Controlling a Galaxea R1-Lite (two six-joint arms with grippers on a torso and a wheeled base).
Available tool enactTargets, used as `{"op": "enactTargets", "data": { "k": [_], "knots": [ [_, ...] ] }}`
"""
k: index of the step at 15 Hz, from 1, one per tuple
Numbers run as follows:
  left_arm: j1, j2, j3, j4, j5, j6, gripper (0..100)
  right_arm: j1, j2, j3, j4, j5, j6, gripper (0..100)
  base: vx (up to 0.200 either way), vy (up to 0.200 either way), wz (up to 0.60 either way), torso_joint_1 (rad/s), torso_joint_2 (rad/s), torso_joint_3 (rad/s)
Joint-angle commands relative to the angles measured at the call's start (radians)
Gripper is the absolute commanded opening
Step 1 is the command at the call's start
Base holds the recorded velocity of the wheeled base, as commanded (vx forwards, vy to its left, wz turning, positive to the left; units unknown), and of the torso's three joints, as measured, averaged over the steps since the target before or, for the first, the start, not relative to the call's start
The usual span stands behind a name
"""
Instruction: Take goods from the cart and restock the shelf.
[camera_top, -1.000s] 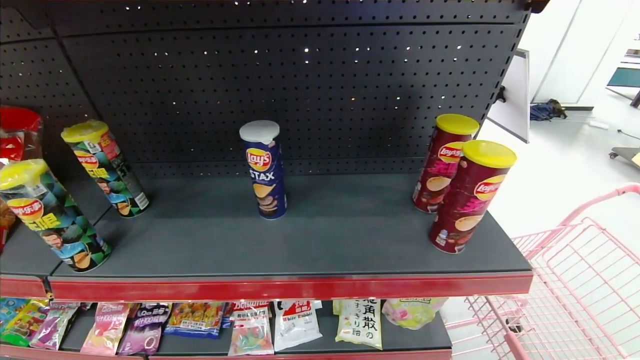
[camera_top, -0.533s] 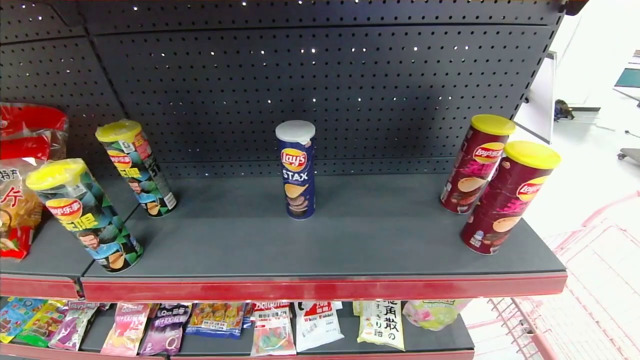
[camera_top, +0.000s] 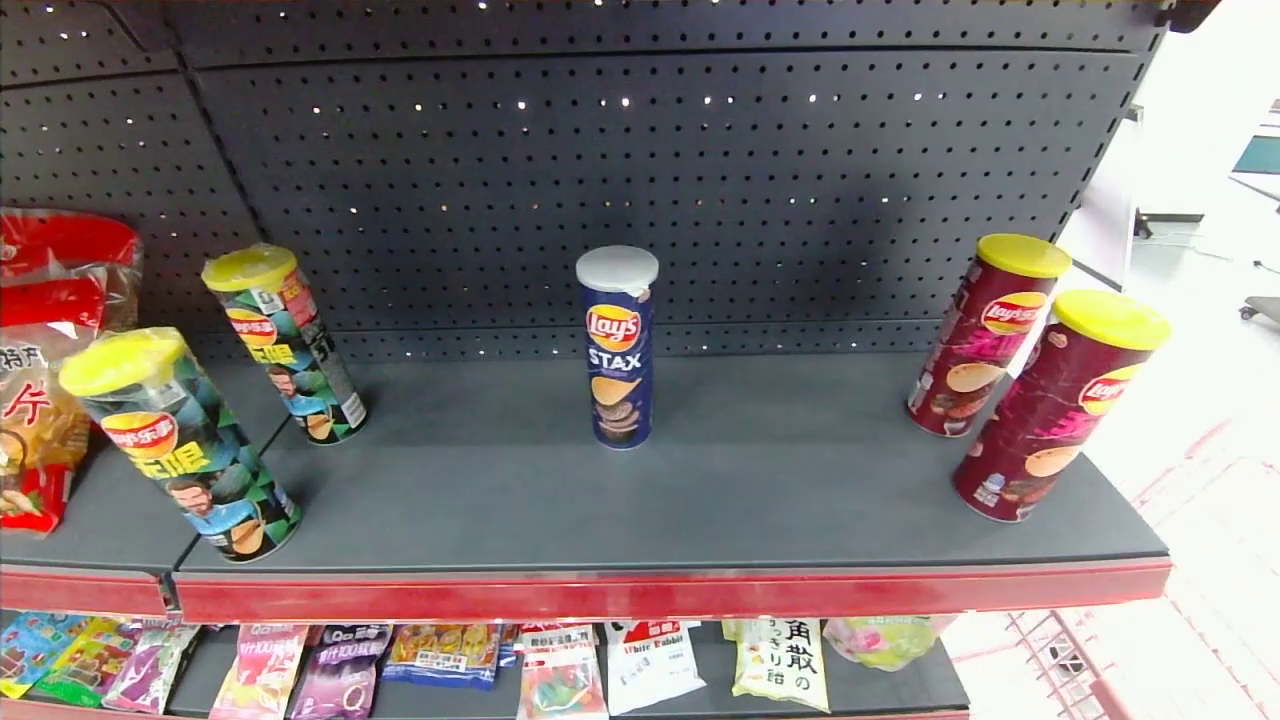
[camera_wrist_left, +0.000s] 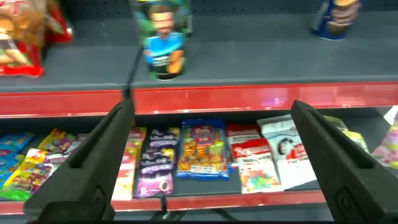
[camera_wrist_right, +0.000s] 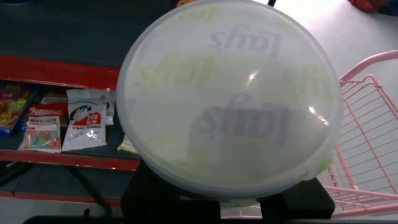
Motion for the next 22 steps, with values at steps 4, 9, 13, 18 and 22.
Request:
{"op": "enactTargets", "data": {
  "k": [4,9,13,18,22],
  "knots": [
    [0.001,0.000,0.000,0.000,0.000,0.000,100,0.001,0.000,0.010,-0.003,0.000,0.000,0,0.000,0.200,0.00,0.000,0.00,0.002],
    [0.001,0.000,0.000,0.000,0.000,-0.002,100,0.001,-0.003,0.011,-0.001,0.000,0.000,0,0.000,0.120,0.00,0.000,0.00,0.001],
    [0.001,0.000,0.000,0.000,0.000,0.000,100,0.002,-0.041,0.017,-0.004,0.008,0.003,0,0.000,0.000,0.00,0.000,0.00,0.000],
    [-0.016,0.174,-0.228,0.002,-0.170,-0.023,100,0.027,-0.090,0.050,-0.006,0.039,0.009,0,0.000,0.000,0.00,0.000,0.00,0.000],
    [-0.046,0.588,-0.653,-0.002,-0.279,-0.065,100,0.028,-0.090,0.073,-0.006,0.101,0.006,0,0.000,0.000,0.00,0.000,0.00,0.000]
  ]
}}
